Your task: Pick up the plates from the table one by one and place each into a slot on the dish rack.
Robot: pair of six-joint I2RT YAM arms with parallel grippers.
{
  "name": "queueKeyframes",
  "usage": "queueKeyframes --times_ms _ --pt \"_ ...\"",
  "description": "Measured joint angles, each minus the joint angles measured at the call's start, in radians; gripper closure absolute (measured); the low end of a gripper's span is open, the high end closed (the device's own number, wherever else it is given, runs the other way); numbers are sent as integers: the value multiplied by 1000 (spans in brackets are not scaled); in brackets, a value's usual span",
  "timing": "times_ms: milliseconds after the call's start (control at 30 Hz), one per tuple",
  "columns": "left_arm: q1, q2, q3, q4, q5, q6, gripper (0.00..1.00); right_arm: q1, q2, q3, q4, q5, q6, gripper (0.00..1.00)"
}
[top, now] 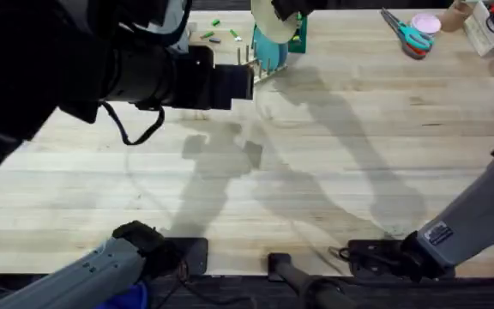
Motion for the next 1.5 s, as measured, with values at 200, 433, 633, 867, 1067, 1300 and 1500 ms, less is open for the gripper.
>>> queueKeyframes --times_ms 200,433,633,867,1067,1300,1500 --pt "0 0 0 0 0 0 8 0 30 0 3 3 11 971" --pt "0 0 0 0 0 0 8 0 44 2 38 3 41 971" --pt "0 0 0 0 0 0 8 9 93 2 47 3 61 971" --pt "0 0 0 0 0 0 8 11 108 2 77 3 81 971" --pt "0 0 0 0 0 0 8 11 109 2 94 16 110 971" --pt "0 0 0 0 0 0 8 15 133 2 100 36 124 971" --pt "0 0 0 0 0 0 8 17 163 2 99 36 132 971"
